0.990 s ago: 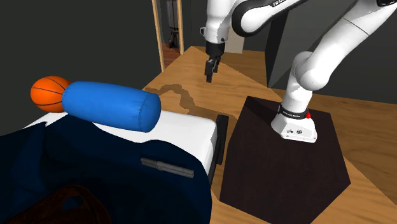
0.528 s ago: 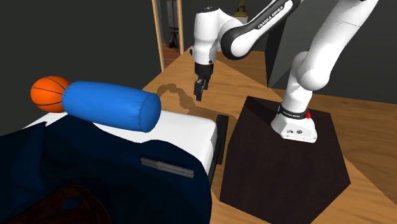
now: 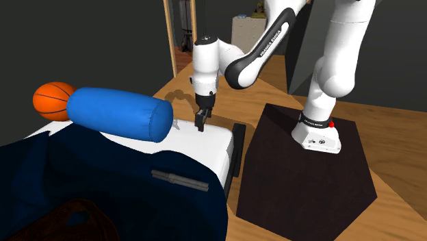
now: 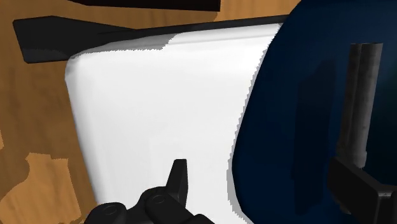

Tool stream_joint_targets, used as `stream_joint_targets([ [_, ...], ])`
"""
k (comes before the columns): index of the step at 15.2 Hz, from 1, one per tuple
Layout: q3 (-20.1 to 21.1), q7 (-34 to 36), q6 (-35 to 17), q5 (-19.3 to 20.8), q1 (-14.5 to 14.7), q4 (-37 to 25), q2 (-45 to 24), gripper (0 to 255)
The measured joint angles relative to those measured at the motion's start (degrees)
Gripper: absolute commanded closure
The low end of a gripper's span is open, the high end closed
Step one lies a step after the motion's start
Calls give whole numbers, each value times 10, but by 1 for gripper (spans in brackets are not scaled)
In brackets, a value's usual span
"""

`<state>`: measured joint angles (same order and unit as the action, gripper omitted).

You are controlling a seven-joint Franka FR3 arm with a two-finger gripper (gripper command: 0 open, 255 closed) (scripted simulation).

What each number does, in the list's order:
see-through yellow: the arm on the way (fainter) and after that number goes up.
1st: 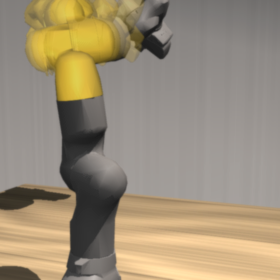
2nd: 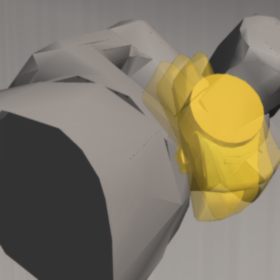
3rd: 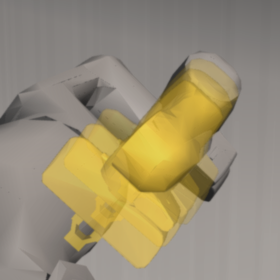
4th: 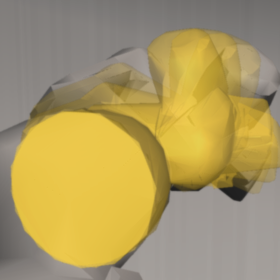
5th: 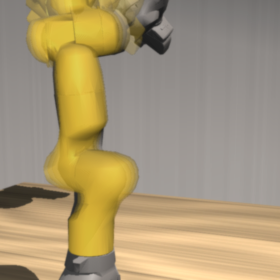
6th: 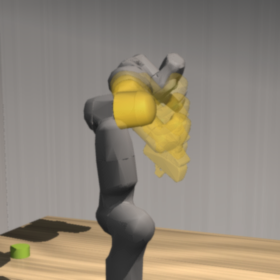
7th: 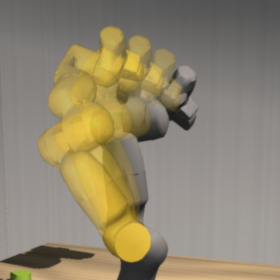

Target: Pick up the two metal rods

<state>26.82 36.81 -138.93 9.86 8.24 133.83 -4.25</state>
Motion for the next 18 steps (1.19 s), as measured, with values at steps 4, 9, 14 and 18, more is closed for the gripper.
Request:
stream_joint_targets([
  [4, -1, 66, -26, 60, 28, -42, -85, 0],
  [9, -25, 128, -36, 126, 79, -133, -202, 0],
  [14, -49, 167, -40, 163, 133, -225, -305, 0],
  [18, -64, 184, -33, 179, 174, -312, -388, 0],
])
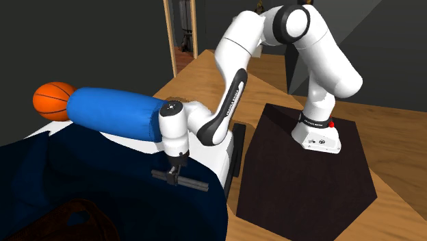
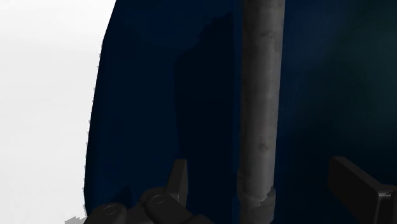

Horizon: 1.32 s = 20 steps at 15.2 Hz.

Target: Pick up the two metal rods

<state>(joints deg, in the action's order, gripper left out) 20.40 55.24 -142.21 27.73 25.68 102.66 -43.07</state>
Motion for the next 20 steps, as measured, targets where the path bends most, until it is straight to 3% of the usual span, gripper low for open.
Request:
stream_joint_targets([
  [8, -18, 11, -22, 16, 19, -35, -56, 0],
  [9, -19, 11, -23, 17, 19, -36, -58, 255],
  [20, -19, 10, -23, 16, 19, -36, -58, 255],
])
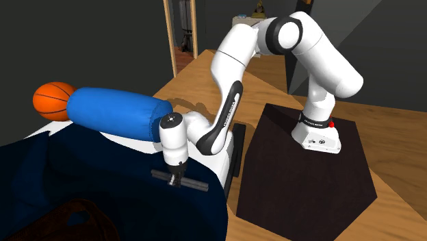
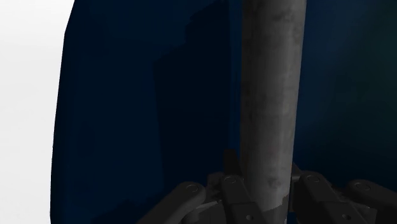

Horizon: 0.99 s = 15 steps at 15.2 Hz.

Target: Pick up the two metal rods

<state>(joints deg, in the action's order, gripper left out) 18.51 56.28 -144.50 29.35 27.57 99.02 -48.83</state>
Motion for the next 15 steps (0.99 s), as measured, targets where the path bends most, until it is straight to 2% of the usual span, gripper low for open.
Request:
stream_joint_targets([
  [15, 35, -24, 57, -33, -27, 31, 86, 255],
])
